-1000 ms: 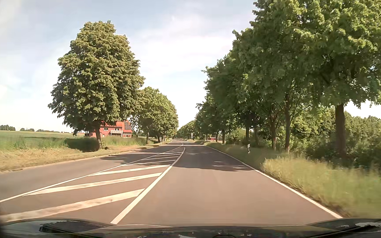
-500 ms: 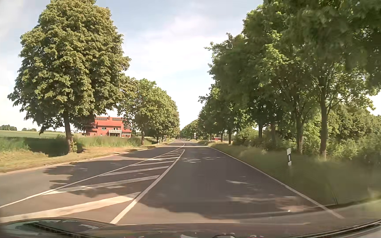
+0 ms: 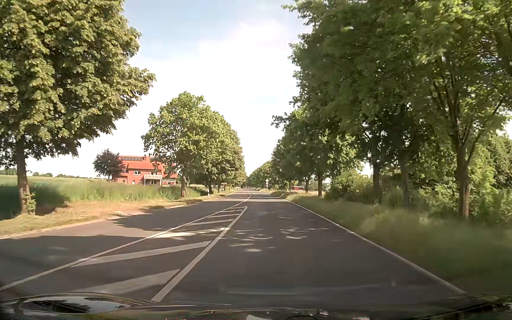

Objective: Follow the waypoints while adhering to traffic rules and regulations

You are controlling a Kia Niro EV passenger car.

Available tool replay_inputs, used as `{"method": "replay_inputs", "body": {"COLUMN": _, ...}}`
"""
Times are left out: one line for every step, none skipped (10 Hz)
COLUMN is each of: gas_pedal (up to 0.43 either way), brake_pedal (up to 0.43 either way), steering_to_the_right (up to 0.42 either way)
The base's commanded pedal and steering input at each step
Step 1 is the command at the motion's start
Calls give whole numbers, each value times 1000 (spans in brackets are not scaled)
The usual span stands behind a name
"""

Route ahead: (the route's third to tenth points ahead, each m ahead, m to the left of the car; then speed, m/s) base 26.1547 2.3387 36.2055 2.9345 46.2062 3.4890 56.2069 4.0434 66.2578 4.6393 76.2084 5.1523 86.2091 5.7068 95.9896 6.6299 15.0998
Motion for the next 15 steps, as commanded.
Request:
{"method": "replay_inputs", "body": {"gas_pedal": 157, "brake_pedal": 0, "steering_to_the_right": -12}}
{"method": "replay_inputs", "body": {"gas_pedal": 157, "brake_pedal": 0, "steering_to_the_right": -12}}
{"method": "replay_inputs", "body": {"gas_pedal": 157, "brake_pedal": 0, "steering_to_the_right": -12}}
{"method": "replay_inputs", "body": {"gas_pedal": 157, "brake_pedal": 0, "steering_to_the_right": -12}}
{"method": "replay_inputs", "body": {"gas_pedal": 157, "brake_pedal": 0, "steering_to_the_right": -11}}
{"method": "replay_inputs", "body": {"gas_pedal": 157, "brake_pedal": 0, "steering_to_the_right": -11}}
{"method": "replay_inputs", "body": {"gas_pedal": 157, "brake_pedal": 0, "steering_to_the_right": -11}}
{"method": "replay_inputs", "body": {"gas_pedal": 157, "brake_pedal": 0, "steering_to_the_right": -11}}
{"method": "replay_inputs", "body": {"gas_pedal": 157, "brake_pedal": 0, "steering_to_the_right": -10}}
{"method": "replay_inputs", "body": {"gas_pedal": 157, "brake_pedal": 0, "steering_to_the_right": -10}}
{"method": "replay_inputs", "body": {"gas_pedal": 157, "brake_pedal": 0, "steering_to_the_right": -10}}
{"method": "replay_inputs", "body": {"gas_pedal": 157, "brake_pedal": 0, "steering_to_the_right": -10}}
{"method": "replay_inputs", "body": {"gas_pedal": 157, "brake_pedal": 0, "steering_to_the_right": -10}}
{"method": "replay_inputs", "body": {"gas_pedal": 157, "brake_pedal": 0, "steering_to_the_right": -10}}
{"method": "replay_inputs", "body": {"gas_pedal": 157, "brake_pedal": 0, "steering_to_the_right": -8}}
